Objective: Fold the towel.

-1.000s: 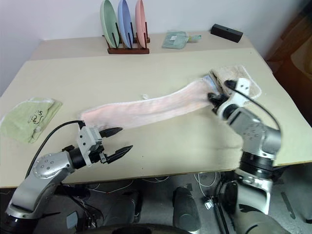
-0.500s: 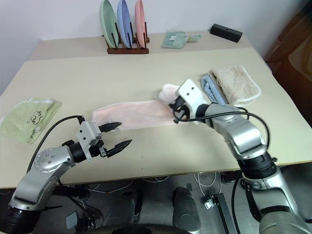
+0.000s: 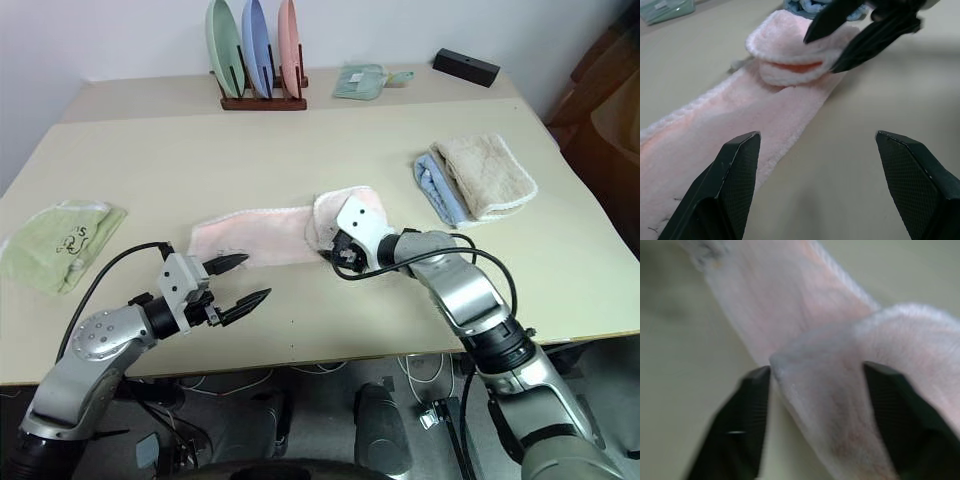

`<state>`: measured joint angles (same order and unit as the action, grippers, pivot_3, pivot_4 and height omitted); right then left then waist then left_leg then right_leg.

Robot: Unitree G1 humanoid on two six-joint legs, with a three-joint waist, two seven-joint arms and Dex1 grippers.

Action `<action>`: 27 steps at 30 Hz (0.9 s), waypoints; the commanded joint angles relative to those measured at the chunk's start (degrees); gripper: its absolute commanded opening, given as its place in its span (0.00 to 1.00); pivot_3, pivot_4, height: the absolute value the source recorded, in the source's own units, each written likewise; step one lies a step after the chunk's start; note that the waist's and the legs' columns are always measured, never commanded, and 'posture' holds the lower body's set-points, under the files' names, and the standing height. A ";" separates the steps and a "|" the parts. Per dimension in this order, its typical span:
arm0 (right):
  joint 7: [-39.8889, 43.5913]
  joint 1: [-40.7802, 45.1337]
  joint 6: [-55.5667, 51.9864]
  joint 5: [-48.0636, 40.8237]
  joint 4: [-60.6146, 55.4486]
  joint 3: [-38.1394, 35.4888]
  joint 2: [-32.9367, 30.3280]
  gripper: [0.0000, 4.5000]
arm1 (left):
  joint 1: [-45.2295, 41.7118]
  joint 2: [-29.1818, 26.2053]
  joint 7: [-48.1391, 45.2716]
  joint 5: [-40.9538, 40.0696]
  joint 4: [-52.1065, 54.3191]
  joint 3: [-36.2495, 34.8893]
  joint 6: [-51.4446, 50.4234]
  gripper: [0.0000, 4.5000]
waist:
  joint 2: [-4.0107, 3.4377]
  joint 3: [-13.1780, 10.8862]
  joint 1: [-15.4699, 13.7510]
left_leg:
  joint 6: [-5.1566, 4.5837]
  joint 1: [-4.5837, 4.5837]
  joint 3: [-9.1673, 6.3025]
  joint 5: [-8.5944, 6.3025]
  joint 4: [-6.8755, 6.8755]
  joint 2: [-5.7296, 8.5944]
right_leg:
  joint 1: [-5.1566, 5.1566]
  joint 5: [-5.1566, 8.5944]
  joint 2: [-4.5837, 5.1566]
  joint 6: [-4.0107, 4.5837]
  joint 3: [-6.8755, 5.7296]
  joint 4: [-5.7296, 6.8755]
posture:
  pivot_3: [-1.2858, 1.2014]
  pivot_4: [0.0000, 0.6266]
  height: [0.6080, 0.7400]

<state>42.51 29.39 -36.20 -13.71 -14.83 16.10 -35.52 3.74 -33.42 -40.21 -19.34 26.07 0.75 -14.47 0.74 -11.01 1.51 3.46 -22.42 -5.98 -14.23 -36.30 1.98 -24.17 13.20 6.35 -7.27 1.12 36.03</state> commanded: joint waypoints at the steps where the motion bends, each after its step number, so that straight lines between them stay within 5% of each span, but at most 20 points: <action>1: 4.04 -0.05 2.72 -3.85 -3.93 -6.83 -2.21 0.74 | -0.26 -0.24 0.11 -0.50 1.82 -1.74 0.27 0.83 | 0.01 0.00 -0.32 | 0.00 0.00 0.00 0.00 -0.01 0.00 | 0.00 0.00 0.00 0.00 0.00 0.00 | 0.52 0.24 1.00; 2: 3.39 0.93 1.48 -5.82 -2.64 -9.59 -1.35 0.74 | -0.28 -0.23 0.14 -0.70 1.69 -1.99 0.19 0.83 | 0.01 0.00 -0.33 | 0.00 0.01 0.01 0.00 0.00 0.00 | 0.00 0.00 0.00 0.00 0.00 0.00 | 0.52 0.24 1.00; 8: -1.04 6.42 4.44 -2.01 9.63 -10.69 2.67 0.05 | -1.06 0.26 0.30 -0.84 1.22 -1.78 -0.17 0.83 | 0.01 0.00 -0.46 | 0.00 0.04 0.01 0.00 0.00 -0.01 | 0.01 -0.01 -0.01 0.02 0.00 0.01 | 0.52 0.24 1.00; 9: -1.90 7.32 5.83 -1.21 12.32 -10.27 4.11 0.01 | -1.35 0.43 0.40 -0.76 1.22 -1.51 -0.27 0.83 | 0.02 0.00 -0.47 | 0.00 0.03 0.01 0.00 0.01 -0.01 | 0.01 -0.01 -0.01 0.02 0.00 0.01 | 0.52 0.24 1.00; 21: -1.24 5.60 23.52 10.10 35.73 -0.91 14.30 0.01 | 0.20 1.76 3.24 -0.88 3.02 -2.76 -2.83 0.83 | 0.01 0.00 -0.32 | 0.01 0.04 0.01 0.01 0.05 0.00 | -0.01 -0.02 -0.01 0.01 0.00 0.02 | 0.52 0.24 1.00; 27: -1.94 6.61 26.18 10.02 34.13 -3.82 14.56 0.01 | 4.43 3.22 6.69 -3.15 7.27 -4.75 -6.51 0.83 | 0.05 0.04 -0.29 | 0.01 0.12 0.00 0.01 0.05 -0.01 | 0.06 -0.02 -0.03 0.02 0.02 0.04 | 0.52 0.24 1.00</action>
<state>40.74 35.12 -10.20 -3.29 21.24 14.02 -20.90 7.19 -30.68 -34.63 -21.05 30.11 -1.86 -20.15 0.78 -10.97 1.22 3.47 -22.30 -5.97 -14.22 -36.25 1.97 -24.12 13.18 6.32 -7.25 1.14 36.06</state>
